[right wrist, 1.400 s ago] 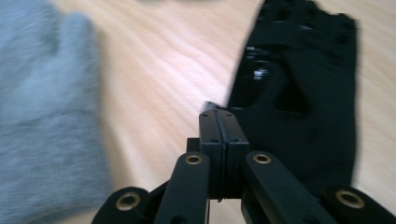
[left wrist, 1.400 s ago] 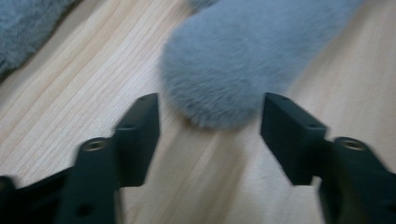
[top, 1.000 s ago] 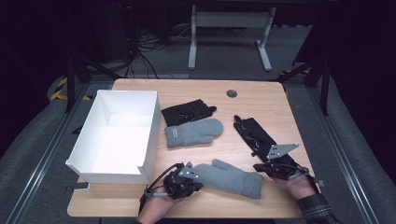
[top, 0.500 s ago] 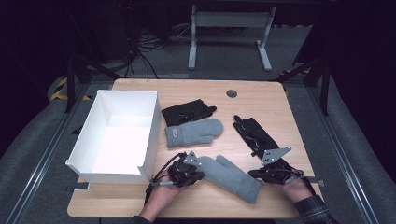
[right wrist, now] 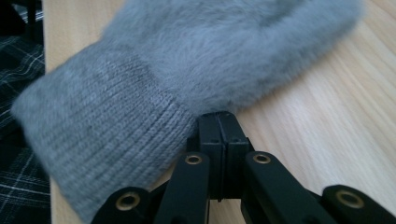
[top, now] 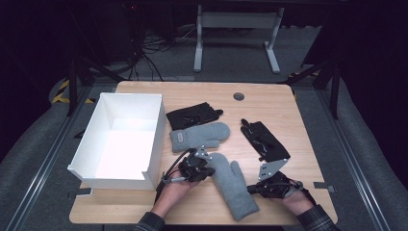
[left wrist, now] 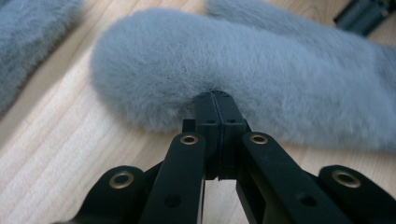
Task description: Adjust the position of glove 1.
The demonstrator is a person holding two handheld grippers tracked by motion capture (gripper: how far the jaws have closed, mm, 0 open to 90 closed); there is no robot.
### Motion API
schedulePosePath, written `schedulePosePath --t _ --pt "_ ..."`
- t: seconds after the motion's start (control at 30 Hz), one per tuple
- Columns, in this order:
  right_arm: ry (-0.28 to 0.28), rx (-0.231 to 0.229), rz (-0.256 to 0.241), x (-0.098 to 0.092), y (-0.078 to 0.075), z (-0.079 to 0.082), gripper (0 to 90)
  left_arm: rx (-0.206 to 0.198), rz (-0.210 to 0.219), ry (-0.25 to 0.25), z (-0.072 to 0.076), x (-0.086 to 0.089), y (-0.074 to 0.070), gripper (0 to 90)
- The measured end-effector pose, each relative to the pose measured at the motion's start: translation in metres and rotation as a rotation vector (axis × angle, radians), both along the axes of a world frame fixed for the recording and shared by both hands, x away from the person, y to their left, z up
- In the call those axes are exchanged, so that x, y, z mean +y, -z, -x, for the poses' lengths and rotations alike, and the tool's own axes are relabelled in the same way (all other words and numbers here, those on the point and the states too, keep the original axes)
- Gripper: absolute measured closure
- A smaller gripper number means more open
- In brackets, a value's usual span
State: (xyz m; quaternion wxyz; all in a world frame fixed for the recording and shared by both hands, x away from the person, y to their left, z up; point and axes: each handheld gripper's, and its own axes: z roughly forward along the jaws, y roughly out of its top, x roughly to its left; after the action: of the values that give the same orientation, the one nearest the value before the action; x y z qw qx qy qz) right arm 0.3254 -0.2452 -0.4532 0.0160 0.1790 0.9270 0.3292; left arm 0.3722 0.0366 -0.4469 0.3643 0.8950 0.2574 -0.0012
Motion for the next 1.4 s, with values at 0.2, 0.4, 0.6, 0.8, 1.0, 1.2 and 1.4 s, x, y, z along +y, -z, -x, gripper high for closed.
schedulePosePath --t 0.2,0.4,0.6,0.8,1.0,1.2,1.4 --pt "-0.036 -0.002 -0.021 0.012 0.0 0.003 90.0 -0.012 0.005 0.003 -0.006 -0.006 -0.002 90.0" --pt "-0.053 -0.014 -0.045 0.024 0.0 0.005 90.0 -0.024 0.008 0.004 -0.011 -0.015 -0.004 90.0" --pt "-0.083 -0.02 -0.061 0.042 0.002 0.007 90.0 -0.023 0.011 0.013 -0.014 -0.023 -0.004 90.0" --pt "-0.115 -0.035 -0.067 0.062 0.004 0.011 90.0 -0.025 0.009 0.03 -0.014 -0.027 -0.004 90.0" --pt "-0.139 -0.047 -0.077 0.076 0.005 0.013 90.0 -0.022 0.01 0.039 -0.012 -0.033 -0.003 90.0" --pt "-0.144 -0.055 -0.083 0.078 0.004 0.013 90.0 -0.036 -0.007 0.051 -0.01 -0.033 -0.005 90.0" --pt "-0.067 -0.094 -0.123 0.051 -0.008 0.016 72.8 -0.049 -0.006 0.026 -0.012 -0.02 -0.01 83.6"
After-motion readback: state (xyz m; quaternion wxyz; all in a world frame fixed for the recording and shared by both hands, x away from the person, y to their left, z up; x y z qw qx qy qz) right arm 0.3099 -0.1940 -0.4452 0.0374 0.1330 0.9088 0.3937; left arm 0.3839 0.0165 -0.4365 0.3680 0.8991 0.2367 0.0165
